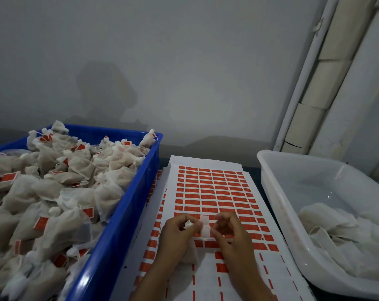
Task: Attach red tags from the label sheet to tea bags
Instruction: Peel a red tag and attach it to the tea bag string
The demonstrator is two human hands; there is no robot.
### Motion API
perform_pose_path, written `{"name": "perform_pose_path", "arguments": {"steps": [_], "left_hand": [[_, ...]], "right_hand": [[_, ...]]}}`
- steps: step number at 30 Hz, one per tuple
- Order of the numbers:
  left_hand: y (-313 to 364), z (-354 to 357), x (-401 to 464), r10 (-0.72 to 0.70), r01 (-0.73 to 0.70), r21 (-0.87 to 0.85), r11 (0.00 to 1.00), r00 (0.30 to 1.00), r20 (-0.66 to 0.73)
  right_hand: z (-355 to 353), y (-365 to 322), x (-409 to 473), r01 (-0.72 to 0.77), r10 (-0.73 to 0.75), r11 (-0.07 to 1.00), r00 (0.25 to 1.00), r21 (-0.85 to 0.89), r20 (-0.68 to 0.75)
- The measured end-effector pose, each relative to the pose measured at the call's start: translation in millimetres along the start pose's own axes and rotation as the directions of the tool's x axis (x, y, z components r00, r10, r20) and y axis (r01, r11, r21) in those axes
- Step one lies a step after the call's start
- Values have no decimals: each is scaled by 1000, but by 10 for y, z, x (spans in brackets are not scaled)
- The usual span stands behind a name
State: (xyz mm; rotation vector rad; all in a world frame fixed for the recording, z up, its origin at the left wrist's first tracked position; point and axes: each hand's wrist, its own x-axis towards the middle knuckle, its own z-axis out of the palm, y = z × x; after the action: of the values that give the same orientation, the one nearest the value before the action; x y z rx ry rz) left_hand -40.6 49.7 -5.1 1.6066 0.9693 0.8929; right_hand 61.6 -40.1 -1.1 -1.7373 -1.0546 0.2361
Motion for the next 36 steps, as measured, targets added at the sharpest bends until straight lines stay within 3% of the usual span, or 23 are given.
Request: {"name": "perform_pose_path", "arguments": {"steps": [7, 11, 15, 18, 20, 26, 28, 30, 36], "left_hand": [[7, 4, -8, -8, 8, -13, 1000, 1000, 20], [6, -2, -10, -20, 21, -26, 999, 1000, 17], [16, 2, -8, -14, 14, -17, 1000, 1000, 7], [24, 10, -10, -9, 9, -12, 1000, 1000, 4], [21, 5, -13, -5, 5, -9, 1000, 1000, 5], [23, 3, -14, 3, -3, -1, 1000, 1000, 7], [22, 4, -12, 8, -8, -1, 1000, 1000, 18], [23, 1, -18, 14, -14, 6, 1000, 999, 33], [53, -3, -35, 27, -27, 4, 1000, 996, 85]], "right_hand": [[-29, 52, 26, 83, -123, 914, 990, -398, -75], [-52, 10, 1, 131, -180, 928, 977, -349, -113], [-70, -67, -1, 420, -512, 776, 855, -471, -81], [-55, -36, 26, 482, -575, 722, 817, -496, -43], [-43, 8, 16, 451, -532, 726, 846, -519, -9], [-98, 5, 41, 475, -544, 730, 839, -491, 4], [-77, -31, 16, 355, -384, 888, 922, -294, -47], [-36, -40, -1, 189, -197, 975, 979, -115, -60], [7, -23, 8, 70, -69, 995, 997, 67, -25]]}}
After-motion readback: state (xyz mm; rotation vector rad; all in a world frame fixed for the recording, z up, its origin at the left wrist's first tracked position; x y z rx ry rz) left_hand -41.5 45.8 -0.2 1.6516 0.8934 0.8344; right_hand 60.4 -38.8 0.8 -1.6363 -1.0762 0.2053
